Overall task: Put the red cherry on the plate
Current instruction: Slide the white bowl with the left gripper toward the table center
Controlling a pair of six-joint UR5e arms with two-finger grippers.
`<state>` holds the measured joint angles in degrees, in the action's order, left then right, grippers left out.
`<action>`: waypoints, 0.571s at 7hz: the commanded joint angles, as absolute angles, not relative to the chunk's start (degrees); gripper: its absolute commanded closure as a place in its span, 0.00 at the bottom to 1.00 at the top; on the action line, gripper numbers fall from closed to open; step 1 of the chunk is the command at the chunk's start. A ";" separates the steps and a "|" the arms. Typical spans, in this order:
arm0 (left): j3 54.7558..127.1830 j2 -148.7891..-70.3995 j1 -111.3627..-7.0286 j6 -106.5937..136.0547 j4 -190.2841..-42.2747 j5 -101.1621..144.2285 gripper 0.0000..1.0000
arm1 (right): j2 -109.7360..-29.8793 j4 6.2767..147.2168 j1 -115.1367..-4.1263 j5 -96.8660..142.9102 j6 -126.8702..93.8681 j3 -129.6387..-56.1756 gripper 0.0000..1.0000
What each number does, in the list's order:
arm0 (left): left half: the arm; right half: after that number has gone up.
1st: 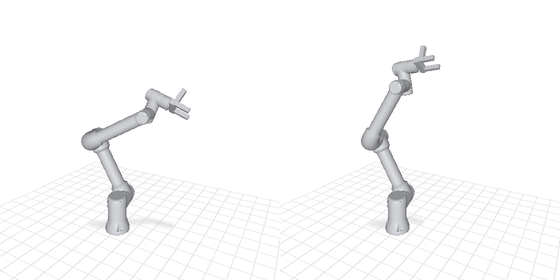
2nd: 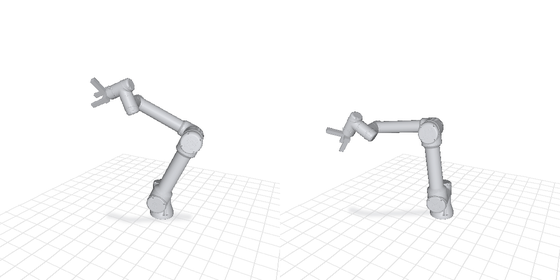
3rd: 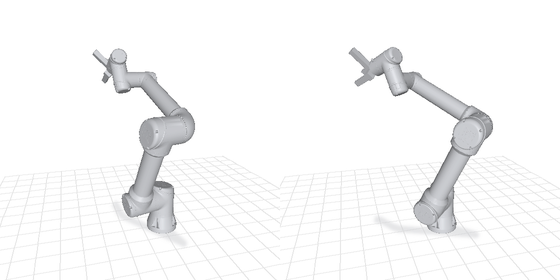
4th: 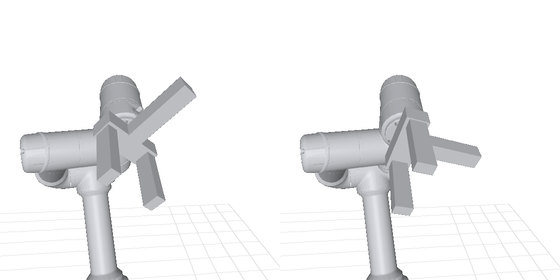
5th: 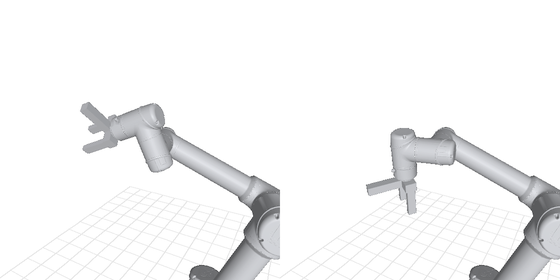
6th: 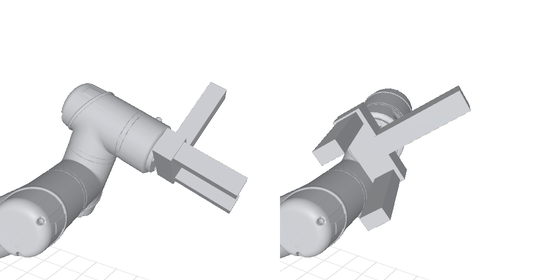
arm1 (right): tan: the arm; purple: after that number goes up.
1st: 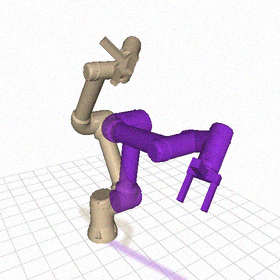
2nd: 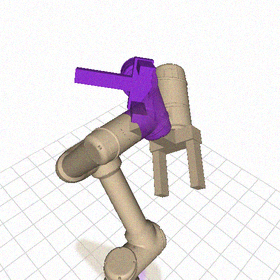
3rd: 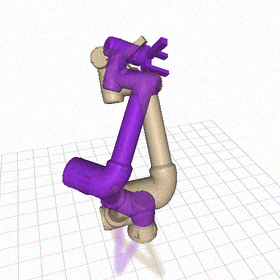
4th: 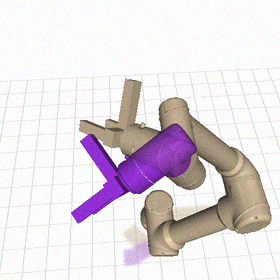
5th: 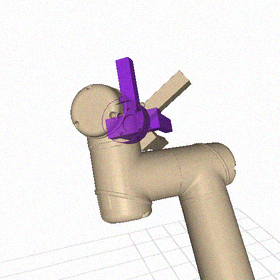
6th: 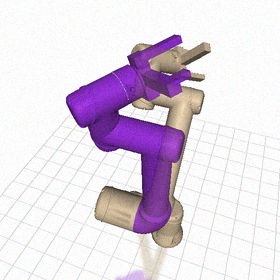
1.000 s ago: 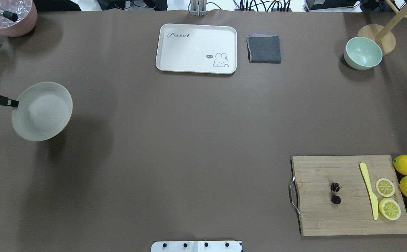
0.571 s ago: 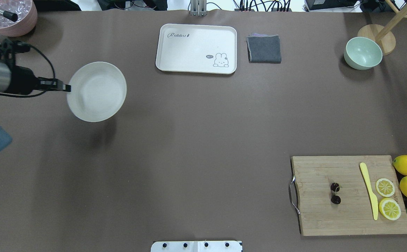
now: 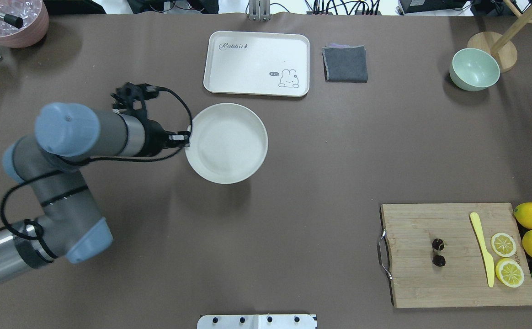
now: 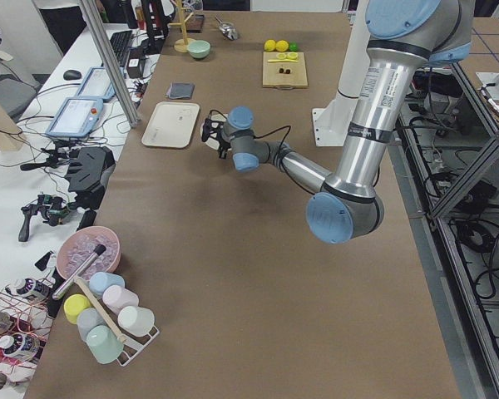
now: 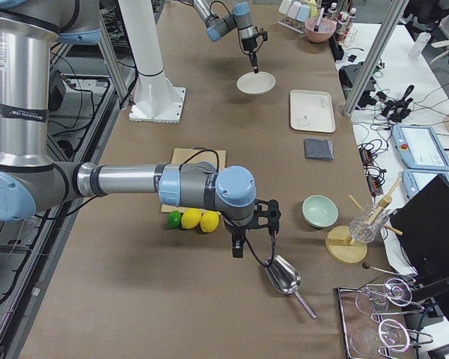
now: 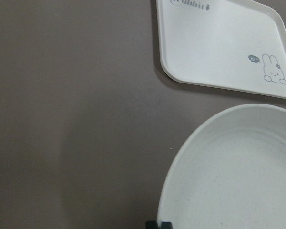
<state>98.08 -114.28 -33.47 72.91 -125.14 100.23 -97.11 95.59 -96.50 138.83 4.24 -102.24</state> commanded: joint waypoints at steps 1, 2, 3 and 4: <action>98.35 -118.39 -25.42 74.35 -117.87 92.12 1.00 | -97.03 95.54 -96.16 139.82 4.13 -103.44 0.00; 97.74 -118.13 -24.18 74.36 -117.86 91.41 1.00 | -96.60 95.54 -95.46 141.40 3.26 -104.23 0.00; 97.04 -118.13 -23.65 74.36 -117.86 90.97 1.00 | -95.46 95.54 -92.49 141.24 -1.97 -105.98 0.00; 96.77 -118.12 -23.56 74.36 -117.77 91.05 1.00 | -92.32 95.54 -88.89 141.24 -9.42 -107.48 0.00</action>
<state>97.29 -118.10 -24.10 74.34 -117.95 91.35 -95.20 95.54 -92.78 141.07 -1.80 -105.60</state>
